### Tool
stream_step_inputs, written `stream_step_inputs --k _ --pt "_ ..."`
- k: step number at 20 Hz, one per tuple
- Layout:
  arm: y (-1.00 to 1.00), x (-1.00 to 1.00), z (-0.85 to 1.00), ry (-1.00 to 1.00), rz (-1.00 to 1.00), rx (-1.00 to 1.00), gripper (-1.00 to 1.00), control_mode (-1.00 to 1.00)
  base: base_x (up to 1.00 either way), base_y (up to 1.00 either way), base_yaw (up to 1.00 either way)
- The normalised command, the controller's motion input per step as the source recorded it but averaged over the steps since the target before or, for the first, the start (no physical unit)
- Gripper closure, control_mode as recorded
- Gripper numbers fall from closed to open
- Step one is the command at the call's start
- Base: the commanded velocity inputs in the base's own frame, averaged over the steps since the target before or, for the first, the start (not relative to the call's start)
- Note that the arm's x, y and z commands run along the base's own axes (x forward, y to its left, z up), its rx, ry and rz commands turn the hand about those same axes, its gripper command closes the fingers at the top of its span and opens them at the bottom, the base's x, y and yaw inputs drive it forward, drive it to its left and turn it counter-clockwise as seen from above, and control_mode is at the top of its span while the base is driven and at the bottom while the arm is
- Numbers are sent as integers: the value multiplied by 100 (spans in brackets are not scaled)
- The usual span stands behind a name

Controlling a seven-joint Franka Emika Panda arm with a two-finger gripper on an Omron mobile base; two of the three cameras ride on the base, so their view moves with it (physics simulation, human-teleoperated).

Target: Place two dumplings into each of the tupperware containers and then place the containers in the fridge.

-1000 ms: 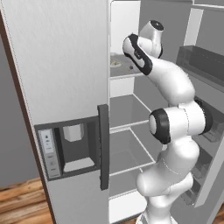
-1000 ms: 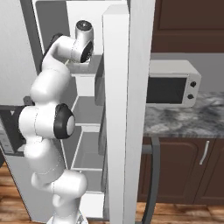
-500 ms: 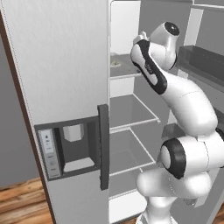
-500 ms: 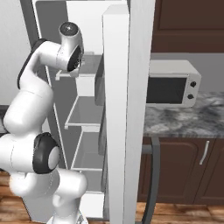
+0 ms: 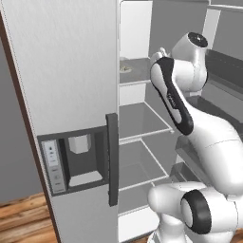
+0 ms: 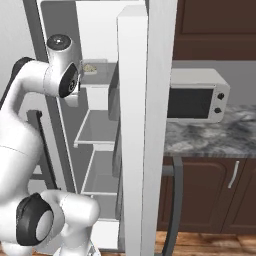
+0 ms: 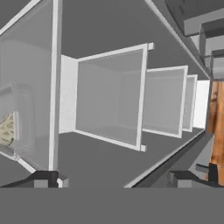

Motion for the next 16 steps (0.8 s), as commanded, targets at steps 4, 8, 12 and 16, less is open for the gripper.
stream_step_inputs --k 4,8,12,16 --pt "0 -100 -50 7 -2 -1 -100 -100 0 0 0" --pt "-25 -100 -43 0 -6 -1 -100 -100 0 0 0" --pt "-6 -95 -26 6 -9 -7 -100 -100 0 0 0" --pt "2 -52 -9 5 -7 -11 -100 -100 0 0 0"
